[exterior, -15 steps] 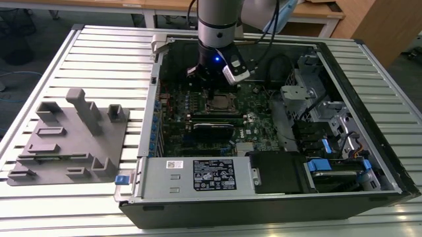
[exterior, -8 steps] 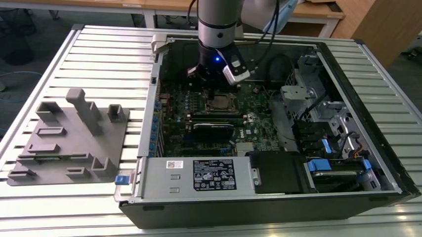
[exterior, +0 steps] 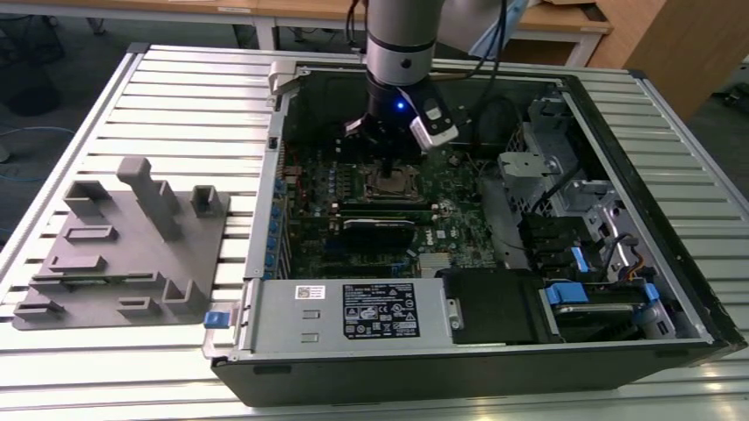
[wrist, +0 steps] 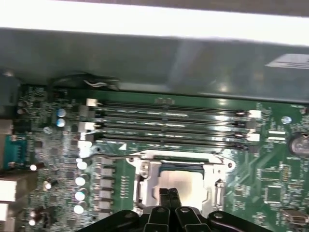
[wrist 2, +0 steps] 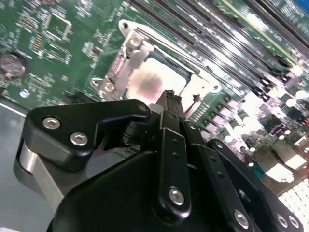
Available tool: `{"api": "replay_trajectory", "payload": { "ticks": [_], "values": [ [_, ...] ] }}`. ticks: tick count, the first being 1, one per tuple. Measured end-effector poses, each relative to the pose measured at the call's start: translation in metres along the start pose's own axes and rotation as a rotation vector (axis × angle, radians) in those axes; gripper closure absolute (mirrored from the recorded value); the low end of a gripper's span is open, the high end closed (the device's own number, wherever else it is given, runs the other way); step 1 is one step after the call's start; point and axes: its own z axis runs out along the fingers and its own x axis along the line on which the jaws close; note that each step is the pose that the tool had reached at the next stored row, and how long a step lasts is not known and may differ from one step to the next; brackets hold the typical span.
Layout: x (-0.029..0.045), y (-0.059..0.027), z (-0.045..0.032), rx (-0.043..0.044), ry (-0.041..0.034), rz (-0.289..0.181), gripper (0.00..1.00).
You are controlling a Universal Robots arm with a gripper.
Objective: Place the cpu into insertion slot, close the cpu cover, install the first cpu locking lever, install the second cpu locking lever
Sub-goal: 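Close the cpu cover, then install the first cpu locking lever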
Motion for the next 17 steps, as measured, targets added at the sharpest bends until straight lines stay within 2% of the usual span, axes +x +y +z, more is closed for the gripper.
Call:
{"api": "replay_trajectory", "payload": {
  "ticks": [3, 8, 17],
  "values": [
    [-0.0045, -0.0003, 0.0001, 0.0, 0.0, 0.0, 0.9],
    [-0.0065, -0.0003, 0.0002, 0.0, 0.0, 0.0, 0.9],
    [-0.0066, -0.0003, -0.0007, 0.0002, 0.0001, 0.0, 0.9]
  ]
}}
